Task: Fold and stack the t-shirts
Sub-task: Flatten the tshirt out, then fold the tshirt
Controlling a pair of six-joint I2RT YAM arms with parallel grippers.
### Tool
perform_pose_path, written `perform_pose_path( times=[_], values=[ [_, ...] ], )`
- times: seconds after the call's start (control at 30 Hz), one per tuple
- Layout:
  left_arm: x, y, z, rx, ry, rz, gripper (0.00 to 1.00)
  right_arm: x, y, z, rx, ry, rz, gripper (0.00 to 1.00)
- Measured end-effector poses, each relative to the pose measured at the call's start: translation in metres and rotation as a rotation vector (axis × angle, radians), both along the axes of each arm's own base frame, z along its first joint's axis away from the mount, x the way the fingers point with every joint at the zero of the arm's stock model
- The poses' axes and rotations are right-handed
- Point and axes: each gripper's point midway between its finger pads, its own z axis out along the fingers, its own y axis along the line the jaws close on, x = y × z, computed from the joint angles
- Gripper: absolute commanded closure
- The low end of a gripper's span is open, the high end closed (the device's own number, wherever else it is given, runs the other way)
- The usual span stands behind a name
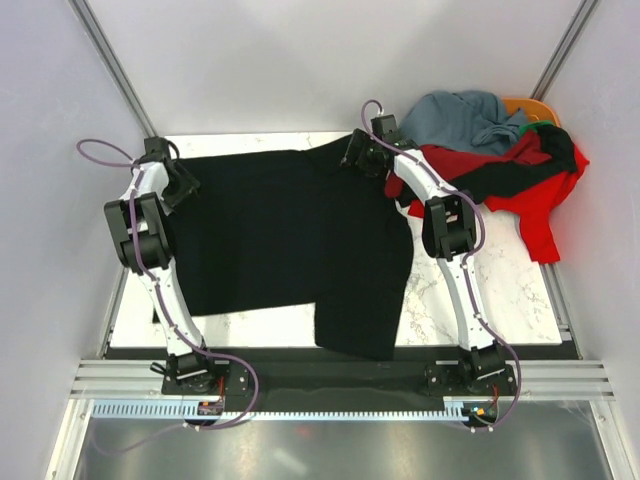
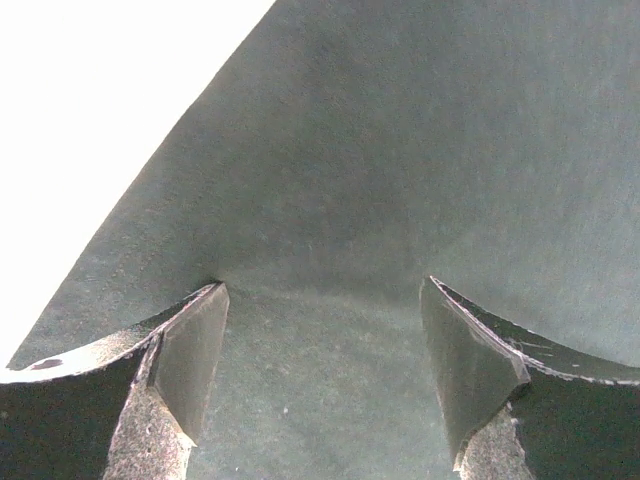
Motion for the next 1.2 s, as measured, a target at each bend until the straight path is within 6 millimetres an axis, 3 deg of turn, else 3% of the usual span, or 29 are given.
perform_pose_path(
  times=[0.17,0.23,0.37,0.47,0.6,0.63,0.67,0.7,0.77,0.83,0.93,1.03,1.1,1.2],
  values=[
    [0.051,0.017,0.005,0.048,-0.037,-0.005,0.15,0.016,-0.009,0.003,0.013,-0.043,-0.02,0.02],
    [0.056,0.021,0.008,0.061,-0.038,-0.007,0.15,0.02,-0.015,0.002,-0.019,-0.06,-0.031,0.02],
    [0.04,0.018,0.018,0.08,-0.002,-0.015,0.14,0.018,-0.029,0.004,-0.118,-0.08,-0.052,0.02],
    [0.01,0.007,0.04,0.089,0.026,-0.033,0.12,0.012,-0.034,0.018,-0.19,-0.103,-0.048,0.02],
    [-0.04,-0.012,0.098,0.101,-0.036,-0.05,0.11,-0.009,-0.014,0.075,-0.215,-0.176,0.006,0.02],
    [-0.061,-0.018,0.104,0.096,-0.038,-0.051,0.11,-0.018,-0.005,0.094,-0.208,-0.199,0.023,0.02],
    [-0.073,-0.019,0.13,0.108,-0.096,-0.044,0.11,-0.029,0.003,0.112,-0.2,-0.217,0.039,0.02],
    [-0.085,-0.019,0.138,0.113,-0.127,-0.035,0.12,-0.041,0.011,0.13,-0.189,-0.24,0.054,0.02],
    [-0.122,-0.017,0.149,0.113,-0.158,-0.001,0.12,-0.072,0.022,0.154,-0.179,-0.257,0.088,0.02],
    [-0.159,-0.009,0.142,0.103,-0.173,0.07,0.14,-0.111,0.03,0.17,-0.177,-0.263,0.118,0.02],
    [-0.221,0.008,0.101,0.02,-0.124,0.243,0.18,-0.18,0.03,0.156,-0.192,-0.202,0.156,0.02],
    [-0.277,0.018,0.053,-0.073,-0.032,0.443,0.18,-0.247,0.018,0.116,-0.21,-0.087,0.186,0.02],
    [-0.297,0.006,0.032,-0.12,0.019,0.488,0.17,-0.286,0.005,0.086,-0.226,-0.003,0.198,0.02],
    [-0.304,-0.003,0.027,-0.137,0.02,0.512,0.16,-0.332,-0.016,0.057,-0.228,0.093,0.198,0.02]
  ],
)
